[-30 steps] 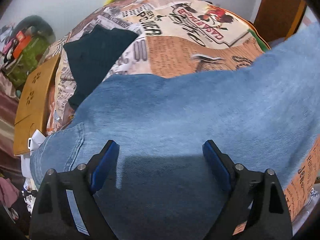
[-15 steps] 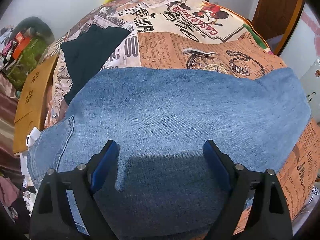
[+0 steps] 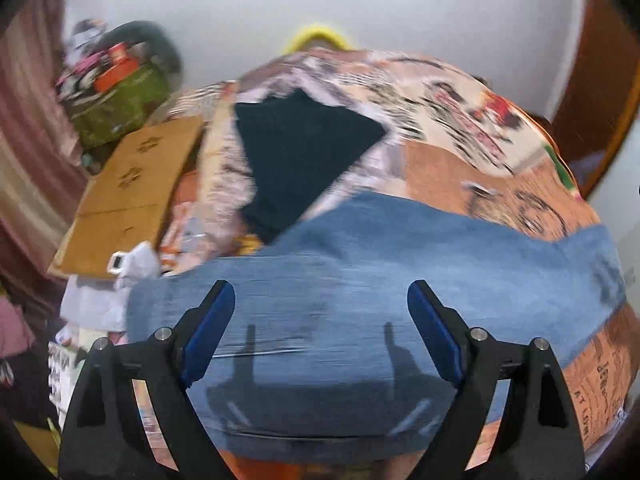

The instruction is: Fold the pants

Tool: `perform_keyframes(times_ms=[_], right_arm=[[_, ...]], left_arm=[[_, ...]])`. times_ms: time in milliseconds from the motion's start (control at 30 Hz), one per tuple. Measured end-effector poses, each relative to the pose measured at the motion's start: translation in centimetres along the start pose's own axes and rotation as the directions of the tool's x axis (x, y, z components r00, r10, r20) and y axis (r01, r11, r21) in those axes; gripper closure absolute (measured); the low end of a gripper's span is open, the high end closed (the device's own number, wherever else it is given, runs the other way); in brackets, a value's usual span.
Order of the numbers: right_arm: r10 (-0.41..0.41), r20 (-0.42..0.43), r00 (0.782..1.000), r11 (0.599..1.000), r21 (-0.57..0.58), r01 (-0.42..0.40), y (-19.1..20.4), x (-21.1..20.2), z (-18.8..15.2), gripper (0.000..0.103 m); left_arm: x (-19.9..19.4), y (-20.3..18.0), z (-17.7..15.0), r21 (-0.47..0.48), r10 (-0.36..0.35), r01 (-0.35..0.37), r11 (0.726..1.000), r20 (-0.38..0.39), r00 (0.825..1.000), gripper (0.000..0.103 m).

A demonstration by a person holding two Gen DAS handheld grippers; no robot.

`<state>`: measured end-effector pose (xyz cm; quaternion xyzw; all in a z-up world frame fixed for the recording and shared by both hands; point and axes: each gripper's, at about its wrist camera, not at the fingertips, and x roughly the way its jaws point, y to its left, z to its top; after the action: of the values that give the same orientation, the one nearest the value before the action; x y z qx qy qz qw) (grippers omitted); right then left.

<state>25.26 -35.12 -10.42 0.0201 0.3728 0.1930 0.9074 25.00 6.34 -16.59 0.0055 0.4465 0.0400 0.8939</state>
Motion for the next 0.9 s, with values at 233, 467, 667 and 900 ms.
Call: perform_keyframes(times_ms=[233, 467, 667, 900], right_arm=[[0.129, -0.045, 0.991, 0.982, -0.134, -0.134, 9.0, 5.4, 1.9, 0.072], [0.189, -0.151, 0.97, 0.953, -0.209, -0.218, 15.3, 12.1, 2.8, 0.068], [0.2, -0.236, 0.951, 0.932, -0.254, -0.26, 19.4, 17.5, 3.1, 0.063], [0.194, -0.358, 0.913, 0.915, -0.269, -0.3, 22.5, 24.9, 3.1, 0.063]], left_arm=[[0.4, 11.2, -0.9, -0.168, 0.1, -0.102, 0.98, -0.017, 0.995, 0.014], [5.3, 20.1, -2.8, -0.327, 0.107, -0.143, 0.934, -0.127, 0.986, 0.014], [11.0, 22.9, -2.9, -0.361, 0.045, -0.123, 0.924, -0.216, 0.975, 0.014], [15.8, 24.1, -2.6, -0.413, -0.081, -0.039, 0.91, -0.268, 0.96, 0.025]])
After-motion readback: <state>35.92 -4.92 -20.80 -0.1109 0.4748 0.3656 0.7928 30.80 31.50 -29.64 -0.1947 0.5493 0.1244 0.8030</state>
